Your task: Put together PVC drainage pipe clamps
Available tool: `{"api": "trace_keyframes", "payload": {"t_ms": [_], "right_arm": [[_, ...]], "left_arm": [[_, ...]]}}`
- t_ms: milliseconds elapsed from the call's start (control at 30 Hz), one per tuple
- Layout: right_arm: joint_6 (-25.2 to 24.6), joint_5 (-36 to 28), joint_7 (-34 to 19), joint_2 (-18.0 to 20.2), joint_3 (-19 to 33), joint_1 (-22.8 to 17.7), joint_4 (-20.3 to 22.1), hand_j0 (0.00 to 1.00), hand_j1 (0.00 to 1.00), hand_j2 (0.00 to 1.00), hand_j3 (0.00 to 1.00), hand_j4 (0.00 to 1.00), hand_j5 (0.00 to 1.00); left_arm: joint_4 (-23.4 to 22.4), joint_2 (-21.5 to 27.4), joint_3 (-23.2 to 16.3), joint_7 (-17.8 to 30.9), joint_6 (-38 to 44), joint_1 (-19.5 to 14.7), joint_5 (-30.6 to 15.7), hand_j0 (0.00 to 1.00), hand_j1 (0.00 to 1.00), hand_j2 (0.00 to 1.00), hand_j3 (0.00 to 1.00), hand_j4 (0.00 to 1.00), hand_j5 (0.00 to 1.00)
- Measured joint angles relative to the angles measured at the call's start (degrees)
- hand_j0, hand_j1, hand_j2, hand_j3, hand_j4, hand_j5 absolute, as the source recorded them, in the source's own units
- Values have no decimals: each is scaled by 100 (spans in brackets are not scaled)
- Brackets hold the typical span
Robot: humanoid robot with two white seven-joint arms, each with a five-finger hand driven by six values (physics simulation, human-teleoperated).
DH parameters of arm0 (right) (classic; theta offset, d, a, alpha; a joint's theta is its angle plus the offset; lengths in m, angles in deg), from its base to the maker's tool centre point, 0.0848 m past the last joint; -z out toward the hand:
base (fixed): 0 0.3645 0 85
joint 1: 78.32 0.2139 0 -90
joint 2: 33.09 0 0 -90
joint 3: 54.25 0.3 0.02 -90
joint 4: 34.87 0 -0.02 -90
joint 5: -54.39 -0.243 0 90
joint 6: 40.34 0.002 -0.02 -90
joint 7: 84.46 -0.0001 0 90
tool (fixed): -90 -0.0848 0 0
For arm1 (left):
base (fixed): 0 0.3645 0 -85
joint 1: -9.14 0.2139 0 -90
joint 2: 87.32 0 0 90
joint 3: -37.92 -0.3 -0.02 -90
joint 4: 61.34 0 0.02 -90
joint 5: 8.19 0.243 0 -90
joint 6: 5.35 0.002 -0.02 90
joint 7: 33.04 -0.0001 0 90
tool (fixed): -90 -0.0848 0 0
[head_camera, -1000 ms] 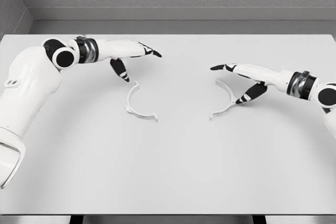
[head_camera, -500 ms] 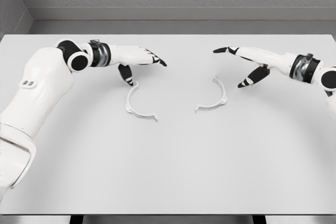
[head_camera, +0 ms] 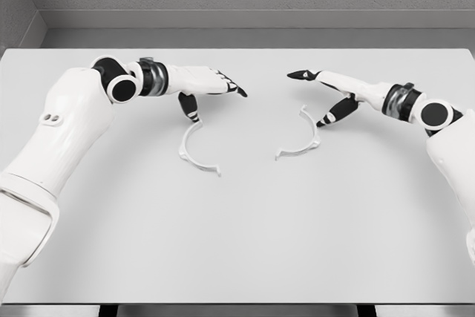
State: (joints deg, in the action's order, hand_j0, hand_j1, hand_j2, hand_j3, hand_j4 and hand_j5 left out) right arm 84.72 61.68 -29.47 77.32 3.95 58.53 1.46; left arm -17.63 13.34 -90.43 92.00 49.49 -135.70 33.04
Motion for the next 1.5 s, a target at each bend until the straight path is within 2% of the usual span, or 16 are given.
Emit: {"api": "trace_keyframes", "payload": {"t_ms": [200, 333, 467, 533, 600, 800, 900, 1033, 1100, 1167, 1267, 1300, 1333, 1500], "right_arm": [[9, 0, -1, -332, -181, 9, 394, 100, 100, 100, 100, 100, 100], [6, -143, -1, -152, 995, -26, 128, 100, 100, 100, 100, 100, 100], [4, -180, 0, 63, 1841, -70, -186, 100, 100, 100, 100, 100, 100], [2, -184, 0, 180, 1646, -88, -194, 100, 100, 100, 100, 100, 100], [7, -174, -1, 338, 1328, -141, 10, 100, 100, 100, 100, 100, 100], [12, -178, -2, 1186, 657, -791, 1618, 100, 100, 100, 100, 100, 100], [10, -230, -2, 1519, 582, -949, 2100, 100, 100, 100, 100, 100, 100], [9, -315, -1, 1703, 565, -1019, 2315, 100, 100, 100, 100, 100, 100], [9, -375, -1, 1783, 561, -1055, 2356, 100, 100, 100, 100, 100, 100], [9, -406, -1, 1832, 561, -1090, 2378, 100, 100, 100, 100, 100, 100], [9, -430, -1, 1870, 564, -1107, 2393, 100, 100, 100, 100, 100, 100], [10, -434, -1, 1879, 565, -1143, 2397, 100, 100, 100, 100, 100, 100], [10, -436, -1, 1892, 565, -1143, 2413, 100, 100, 100, 100, 100, 100], [9, -499, -1, 1920, 567, -1143, 2470, 100, 100, 100, 100, 100, 100]], "left_arm": [[85, -56, -8, -1, 0, 9, -2, 99, 99, 99, 99, 99, 99], [97, -75, -9, -1, 0, 9, -6, 99, 99, 99, 99, 99, 99], [102, -79, -7, 0, 1, 18, -6, 99, 99, 99, 99, 99, 99], [110, -80, -8, 0, 0, 18, -12, 99, 99, 99, 99, 99, 99], [130, -82, -7, 1, 2, 26, -22, 99, 99, 99, 99, 99, 99], [364, -20, -30, 0, -1, 53, -59, 100, 100, 100, 100, 100, 100], [644, 264, -5, 0, 0, 79, -556, 100, 100, 100, 100, 100, 100], [811, 866, 25, 0, -2, 351, -1722, 100, 100, 100, 100, 100, 100], [818, 1165, 29, 0, -1, 466, -2072, 100, 100, 100, 100, 100, 100], [831, 1517, 34, 0, -1, 510, -2262, 100, 100, 100, 100, 100, 100], [824, 1781, 37, -1, -1, 624, -2427, 100, 100, 100, 100, 100, 100], [830, 1798, 22, 0, -4, 817, -2444, 100, 100, 100, 100, 100, 100], [845, 1786, 10, 0, -4, 861, -2462, 100, 100, 100, 100, 100, 100], [859, 1605, -16, -1, 0, 879, -2508, 100, 100, 100, 100, 100, 100]]}}
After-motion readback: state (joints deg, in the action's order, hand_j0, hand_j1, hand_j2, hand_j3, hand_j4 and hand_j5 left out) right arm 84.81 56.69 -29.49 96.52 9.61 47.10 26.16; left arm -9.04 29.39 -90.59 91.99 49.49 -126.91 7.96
